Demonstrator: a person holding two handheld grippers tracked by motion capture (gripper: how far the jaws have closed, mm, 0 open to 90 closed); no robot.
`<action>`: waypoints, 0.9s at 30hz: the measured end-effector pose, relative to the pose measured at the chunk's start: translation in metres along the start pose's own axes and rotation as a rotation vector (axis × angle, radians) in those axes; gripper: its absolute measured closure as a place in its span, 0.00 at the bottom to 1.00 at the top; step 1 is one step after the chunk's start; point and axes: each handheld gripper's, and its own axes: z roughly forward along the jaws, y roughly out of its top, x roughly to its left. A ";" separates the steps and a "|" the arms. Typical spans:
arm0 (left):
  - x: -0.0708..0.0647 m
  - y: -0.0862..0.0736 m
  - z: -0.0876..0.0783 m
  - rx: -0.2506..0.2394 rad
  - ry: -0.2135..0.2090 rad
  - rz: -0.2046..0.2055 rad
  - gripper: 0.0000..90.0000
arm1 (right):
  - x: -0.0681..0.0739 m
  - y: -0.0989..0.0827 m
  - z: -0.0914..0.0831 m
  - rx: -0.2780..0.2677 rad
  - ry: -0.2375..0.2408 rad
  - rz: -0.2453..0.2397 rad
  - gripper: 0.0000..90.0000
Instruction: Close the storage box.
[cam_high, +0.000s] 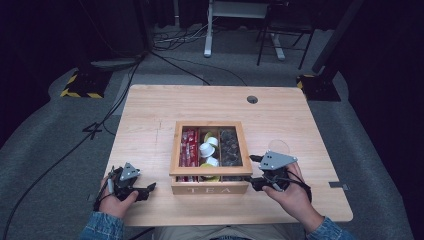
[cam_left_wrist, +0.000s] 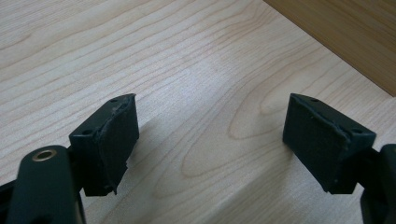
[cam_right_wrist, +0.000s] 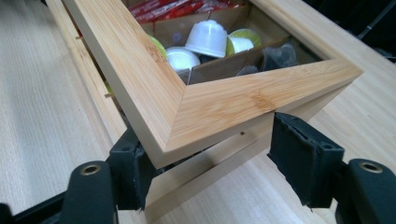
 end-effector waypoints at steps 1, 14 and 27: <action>0.000 0.000 0.000 0.000 -0.001 0.000 0.21 | 0.000 0.000 0.000 0.000 0.000 0.000 0.37; 0.000 0.000 0.000 0.000 -0.001 -0.001 0.21 | 0.006 -0.010 0.004 0.036 0.034 0.009 0.38; 0.000 0.000 0.001 -0.005 0.002 0.000 0.21 | 0.011 -0.013 -0.001 0.058 0.099 0.058 0.39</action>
